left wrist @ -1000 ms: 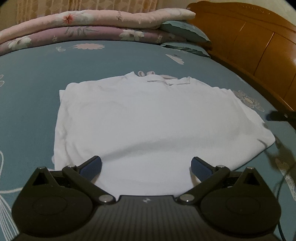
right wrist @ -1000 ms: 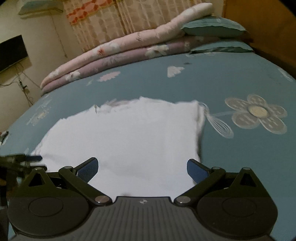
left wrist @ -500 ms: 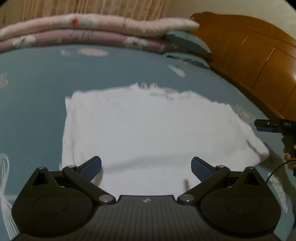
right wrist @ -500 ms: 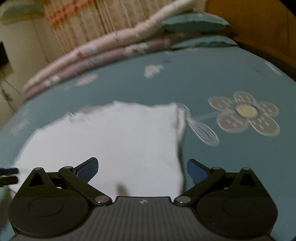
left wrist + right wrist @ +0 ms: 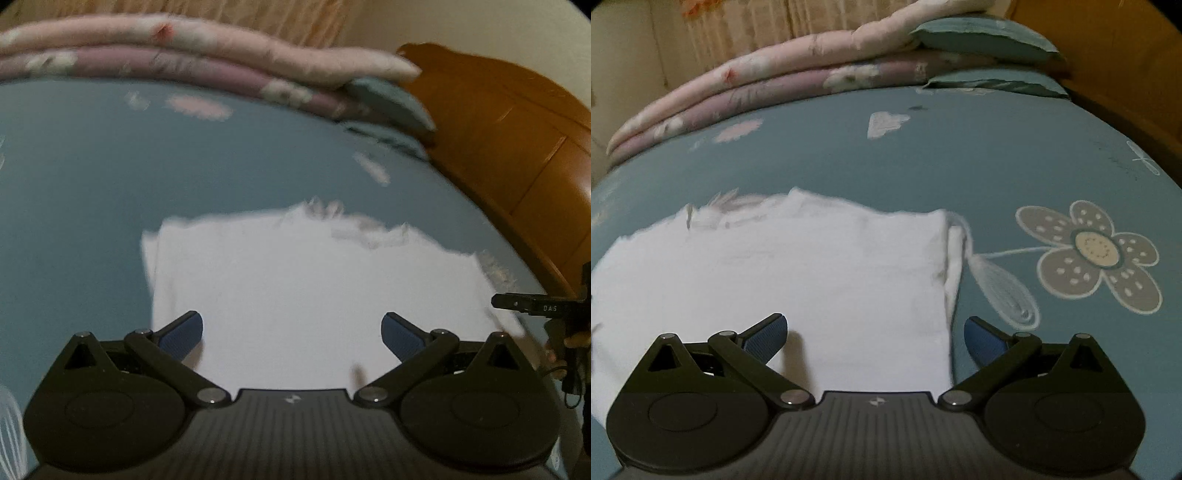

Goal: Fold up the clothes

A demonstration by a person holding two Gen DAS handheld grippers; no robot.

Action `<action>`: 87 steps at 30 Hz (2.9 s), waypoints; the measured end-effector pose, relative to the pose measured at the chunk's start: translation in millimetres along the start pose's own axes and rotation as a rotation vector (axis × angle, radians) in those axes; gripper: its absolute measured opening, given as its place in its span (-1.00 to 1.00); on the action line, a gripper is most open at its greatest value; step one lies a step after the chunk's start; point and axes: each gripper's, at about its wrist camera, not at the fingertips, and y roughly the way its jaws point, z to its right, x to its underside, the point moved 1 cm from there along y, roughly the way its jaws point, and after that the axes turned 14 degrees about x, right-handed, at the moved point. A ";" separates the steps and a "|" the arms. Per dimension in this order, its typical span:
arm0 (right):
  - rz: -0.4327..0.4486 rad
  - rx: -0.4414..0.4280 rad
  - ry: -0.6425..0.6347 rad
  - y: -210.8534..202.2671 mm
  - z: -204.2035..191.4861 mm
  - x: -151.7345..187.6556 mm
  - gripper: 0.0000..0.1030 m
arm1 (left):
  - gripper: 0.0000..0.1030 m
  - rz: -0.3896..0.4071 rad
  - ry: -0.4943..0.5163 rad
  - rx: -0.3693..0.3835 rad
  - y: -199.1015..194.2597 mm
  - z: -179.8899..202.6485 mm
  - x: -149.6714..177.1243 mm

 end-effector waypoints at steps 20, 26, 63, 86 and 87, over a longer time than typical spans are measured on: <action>0.026 -0.052 -0.142 30.0 -41.0 -15.2 1.00 | 0.98 -0.109 0.076 0.037 88.1 6.6 -34.6; 0.073 -0.088 -0.213 -15.3 -43.1 0.4 1.00 | 0.98 -0.250 0.220 0.145 84.0 55.2 -8.6; -0.024 -0.135 0.000 -150.1 -0.1 100.0 1.00 | 0.98 -0.026 -0.272 0.114 -87.5 25.4 48.9; 0.150 0.032 -0.527 -142.8 -76.8 83.4 1.00 | 0.99 -0.346 0.952 -0.337 -10.5 154.9 119.4; 0.166 0.031 -0.578 -140.0 -89.7 84.5 1.00 | 0.99 -0.369 1.023 -0.347 -2.6 159.9 127.4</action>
